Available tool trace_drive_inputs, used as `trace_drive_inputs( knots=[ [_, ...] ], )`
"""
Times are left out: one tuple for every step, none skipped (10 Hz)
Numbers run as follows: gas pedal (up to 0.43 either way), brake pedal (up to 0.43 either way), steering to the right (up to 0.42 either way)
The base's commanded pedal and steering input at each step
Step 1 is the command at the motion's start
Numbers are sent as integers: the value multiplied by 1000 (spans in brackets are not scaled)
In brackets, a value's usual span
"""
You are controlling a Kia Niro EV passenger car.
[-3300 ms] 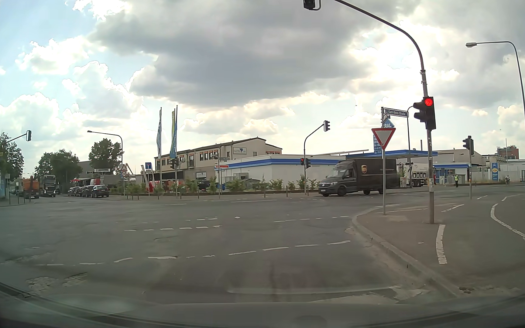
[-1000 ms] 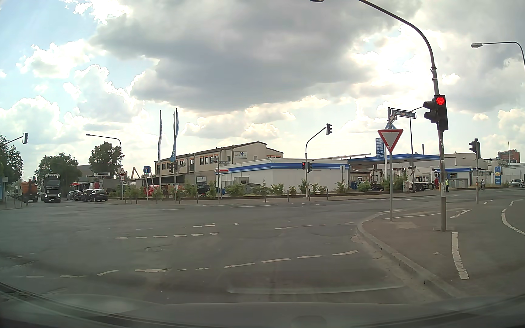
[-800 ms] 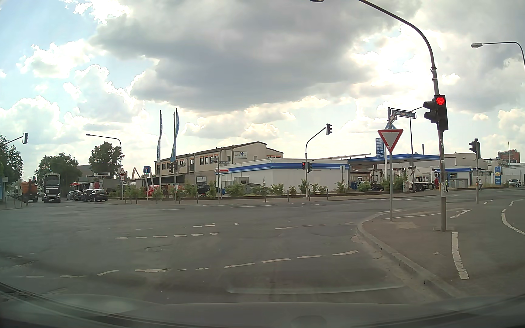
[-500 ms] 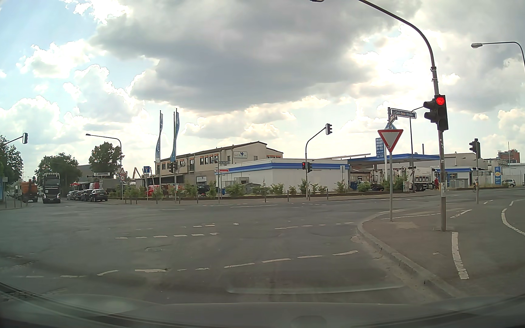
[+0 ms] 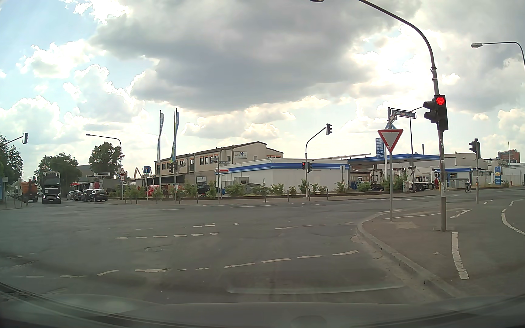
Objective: Follow the waypoints while adhering to traffic rules and regulations
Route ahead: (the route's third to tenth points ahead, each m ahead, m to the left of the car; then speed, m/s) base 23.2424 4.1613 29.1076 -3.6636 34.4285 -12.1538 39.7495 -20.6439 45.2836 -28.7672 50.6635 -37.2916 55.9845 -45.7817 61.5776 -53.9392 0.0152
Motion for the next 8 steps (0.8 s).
trace_drive_inputs(
  knots=[
    [0,323,-14],
    [0,323,-13],
    [0,329,-13],
    [0,323,-13],
    [0,323,-13],
    [0,323,-13],
    [0,323,-13],
    [0,323,-13]
  ],
)
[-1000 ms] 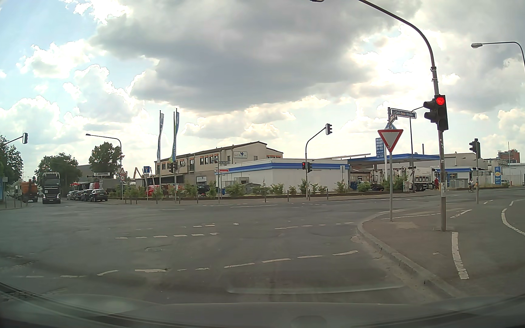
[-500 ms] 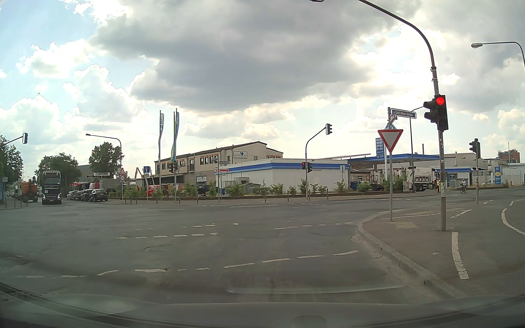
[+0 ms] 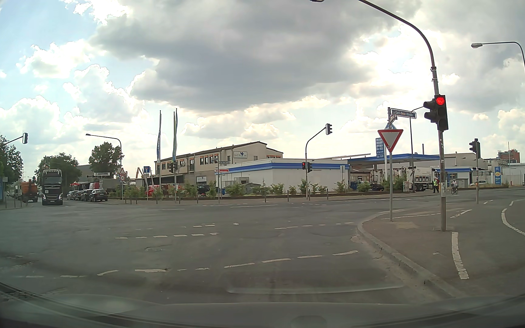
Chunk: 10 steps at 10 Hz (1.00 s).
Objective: Follow the waypoints while adhering to traffic rules and regulations
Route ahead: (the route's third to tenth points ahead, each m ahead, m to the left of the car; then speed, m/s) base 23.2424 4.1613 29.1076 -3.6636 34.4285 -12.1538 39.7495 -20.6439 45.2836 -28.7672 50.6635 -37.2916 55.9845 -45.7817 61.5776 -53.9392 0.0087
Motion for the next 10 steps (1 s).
trace_drive_inputs(
  knots=[
    [0,323,-13],
    [0,323,-13],
    [0,317,-13],
    [0,323,-13],
    [0,323,-13],
    [0,323,-13],
    [0,323,-13],
    [0,323,-13],
    [0,323,-13],
    [0,323,-13]
  ],
)
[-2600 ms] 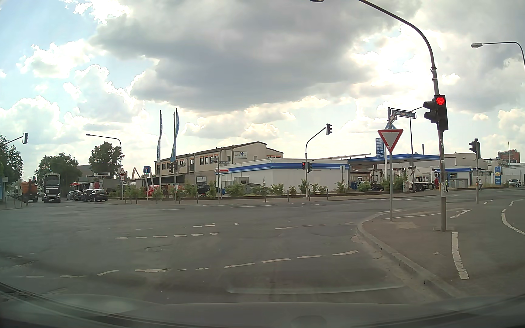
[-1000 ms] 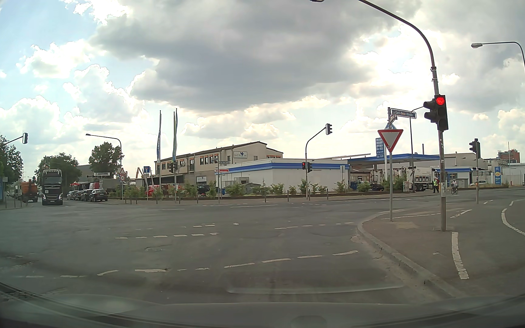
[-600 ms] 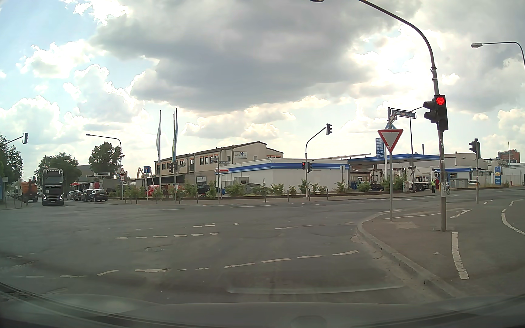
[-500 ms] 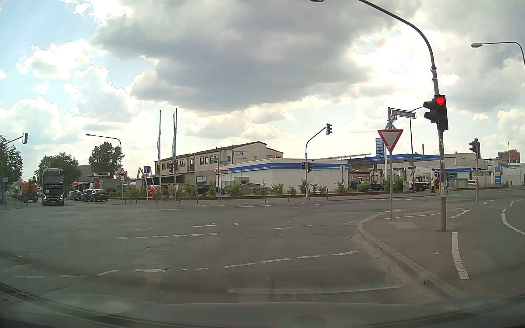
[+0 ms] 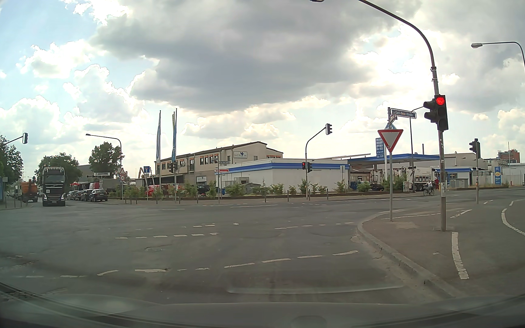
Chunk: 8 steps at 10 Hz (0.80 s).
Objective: Follow the waypoints while adhering to traffic rules and regulations
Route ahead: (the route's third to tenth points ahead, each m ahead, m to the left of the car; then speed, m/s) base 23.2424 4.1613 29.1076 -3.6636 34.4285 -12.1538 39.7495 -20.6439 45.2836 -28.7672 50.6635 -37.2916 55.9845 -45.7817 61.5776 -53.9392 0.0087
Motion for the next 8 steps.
trace_drive_inputs(
  knots=[
    [0,323,-13],
    [0,317,-13],
    [0,323,-13],
    [0,323,-13],
    [0,323,-13],
    [0,323,-13],
    [0,323,-13],
    [0,323,-13]
  ],
)
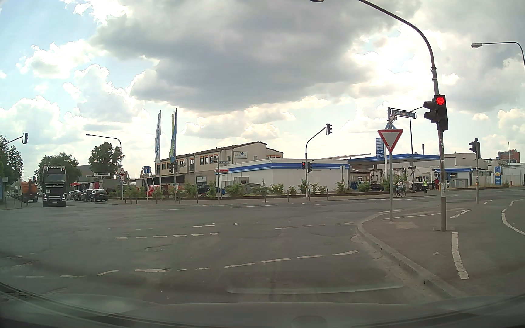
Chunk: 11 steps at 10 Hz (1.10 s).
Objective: Follow the waypoints while adhering to traffic rules and regulations
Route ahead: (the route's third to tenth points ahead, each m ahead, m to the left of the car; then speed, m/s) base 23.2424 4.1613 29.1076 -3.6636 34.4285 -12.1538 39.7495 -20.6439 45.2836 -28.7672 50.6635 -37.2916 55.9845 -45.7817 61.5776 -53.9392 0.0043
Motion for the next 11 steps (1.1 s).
trace_drive_inputs(
  knots=[
    [0,317,-13],
    [0,323,-13],
    [0,323,-13],
    [0,323,-13],
    [0,323,-13],
    [0,323,-13],
    [0,323,-13],
    [0,317,-13],
    [0,323,-13],
    [0,323,-13],
    [0,317,-13]
  ],
)
